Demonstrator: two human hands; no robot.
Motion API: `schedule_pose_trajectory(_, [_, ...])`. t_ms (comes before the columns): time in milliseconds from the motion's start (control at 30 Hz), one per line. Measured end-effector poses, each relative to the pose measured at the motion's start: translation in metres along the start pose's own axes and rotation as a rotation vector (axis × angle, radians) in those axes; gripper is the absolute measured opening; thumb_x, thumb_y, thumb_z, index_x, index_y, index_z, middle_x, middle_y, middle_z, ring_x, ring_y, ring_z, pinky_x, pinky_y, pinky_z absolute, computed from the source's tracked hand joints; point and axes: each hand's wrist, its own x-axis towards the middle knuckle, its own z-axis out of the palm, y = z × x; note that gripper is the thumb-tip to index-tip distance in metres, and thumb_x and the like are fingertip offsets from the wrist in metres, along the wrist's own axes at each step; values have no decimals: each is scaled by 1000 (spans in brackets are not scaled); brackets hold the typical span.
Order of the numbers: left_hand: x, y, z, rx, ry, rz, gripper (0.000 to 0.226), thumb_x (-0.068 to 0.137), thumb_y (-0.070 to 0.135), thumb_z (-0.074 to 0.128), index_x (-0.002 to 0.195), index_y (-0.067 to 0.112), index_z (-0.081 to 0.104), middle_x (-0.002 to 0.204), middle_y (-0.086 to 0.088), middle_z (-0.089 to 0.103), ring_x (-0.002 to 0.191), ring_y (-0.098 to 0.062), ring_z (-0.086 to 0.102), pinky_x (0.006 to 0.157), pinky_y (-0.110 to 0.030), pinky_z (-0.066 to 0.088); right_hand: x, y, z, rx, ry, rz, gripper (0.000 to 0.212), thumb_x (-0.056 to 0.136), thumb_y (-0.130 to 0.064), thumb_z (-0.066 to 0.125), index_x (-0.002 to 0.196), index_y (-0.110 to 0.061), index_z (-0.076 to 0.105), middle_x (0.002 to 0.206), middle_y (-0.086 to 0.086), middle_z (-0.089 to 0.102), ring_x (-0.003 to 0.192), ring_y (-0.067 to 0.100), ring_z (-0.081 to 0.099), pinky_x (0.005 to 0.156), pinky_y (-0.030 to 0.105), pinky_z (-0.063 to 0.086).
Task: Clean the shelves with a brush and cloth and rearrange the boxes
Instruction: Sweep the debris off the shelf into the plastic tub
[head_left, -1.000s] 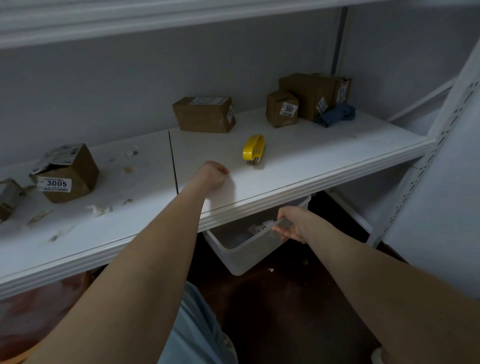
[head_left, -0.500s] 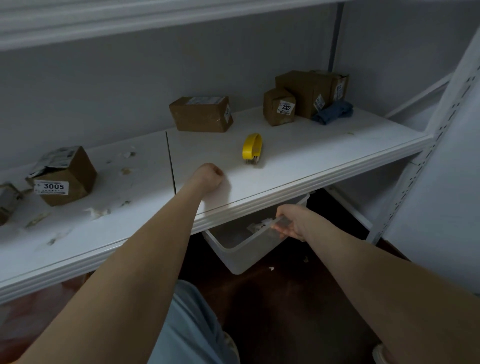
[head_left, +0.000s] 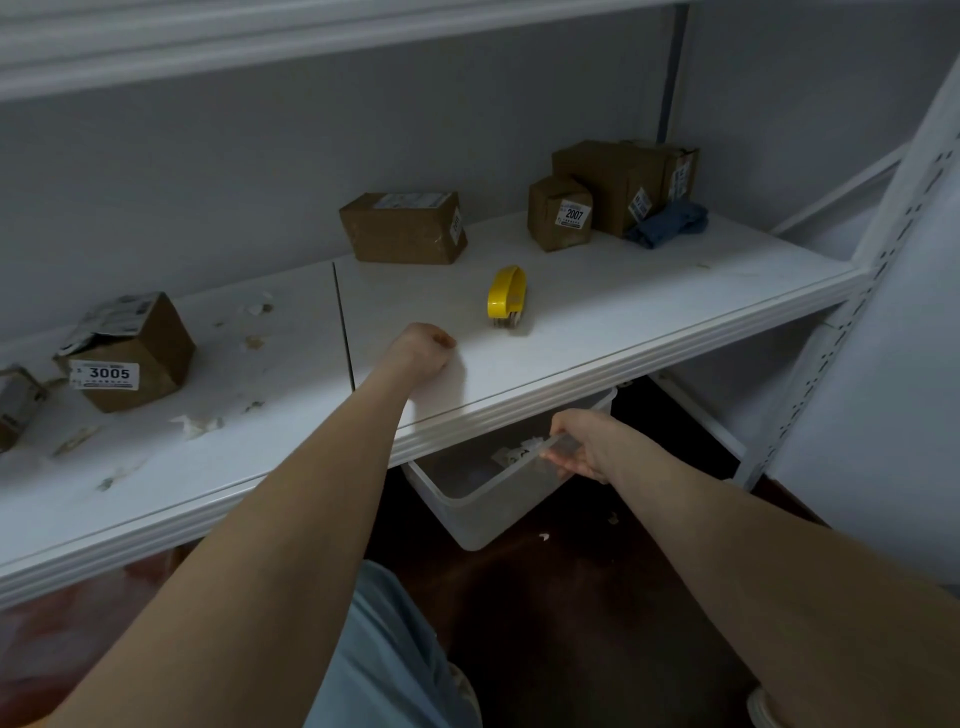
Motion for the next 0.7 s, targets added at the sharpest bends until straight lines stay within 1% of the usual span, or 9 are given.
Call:
schedule_pose_trajectory(67, [2, 3, 2, 43, 1, -3, 24, 88, 8, 55, 108, 4, 67, 111, -19, 66, 104, -34, 61, 92, -38, 51, 0, -1, 0, 4, 1, 9, 41, 91, -1, 51, 131, 5, 44, 125, 42, 46, 58, 31, 56, 25, 20, 40])
schedule_pose_trajectory(133, [1, 6, 2, 135, -23, -16, 26, 91, 15, 52, 108, 0, 65, 112, -19, 64, 105, -34, 59, 89, -36, 48, 0, -1, 1, 18, -2, 13, 41, 91, -1, 51, 131, 6, 44, 124, 41, 46, 49, 29, 58, 25, 20, 40])
schedule_pose_trajectory(200, [-2, 7, 0, 212, -46, -13, 29, 93, 20, 48, 107, -1, 63, 112, -20, 63, 107, -35, 58, 86, -35, 46, 1, 0, 0, 35, 3, 12, 41, 91, 0, 51, 130, 5, 44, 125, 39, 46, 54, 29, 57, 26, 21, 40])
schedule_pose_trajectory(233, [-3, 6, -1, 230, -43, -3, 28, 93, 19, 47, 105, 0, 63, 110, -20, 63, 106, -35, 58, 83, -35, 45, 1, -1, 0, 37, 6, 8, 41, 90, 0, 51, 130, 4, 45, 125, 39, 46, 55, 29, 57, 26, 21, 40])
schedule_pose_trajectory(300, [-4, 2, -2, 194, -7, 10, 21, 91, 19, 50, 103, 6, 62, 103, -15, 62, 102, -33, 58, 78, -34, 44, 1, -1, -2, 44, 12, 6, 40, 90, 0, 52, 129, 2, 46, 126, 38, 46, 44, 28, 60, 27, 21, 41])
schedule_pose_trajectory(367, [-5, -4, -3, 121, 36, 7, 26, 89, 21, 55, 113, 14, 60, 108, -9, 61, 100, -29, 58, 80, -31, 45, 1, 0, -2, 47, 15, 8, 39, 90, 0, 52, 128, 2, 46, 128, 37, 46, 33, 26, 57, 26, 20, 40])
schedule_pose_trajectory(467, [-4, -7, -2, 42, 86, 18, 23, 88, 26, 60, 110, 23, 66, 113, -3, 65, 98, -23, 60, 79, -25, 45, 3, 0, -3, 44, 17, 12, 39, 90, 0, 53, 128, 1, 46, 130, 35, 46, 49, 29, 60, 26, 20, 40])
schedule_pose_trajectory(600, [1, -5, 2, 43, 132, 22, 13, 86, 28, 67, 98, 23, 70, 108, -2, 68, 96, -19, 60, 78, -26, 46, 5, 1, -5, 39, 31, 16, 42, 90, -1, 53, 131, 0, 45, 130, 34, 46, 51, 27, 59, 27, 20, 41])
schedule_pose_trajectory(700, [3, -1, -1, 88, 134, 21, 12, 87, 26, 66, 97, 20, 70, 108, -4, 68, 100, -23, 60, 86, -31, 50, 7, 2, -4, 36, 29, 26, 44, 91, -2, 52, 134, -1, 42, 131, 34, 45, 47, 26, 59, 28, 20, 43])
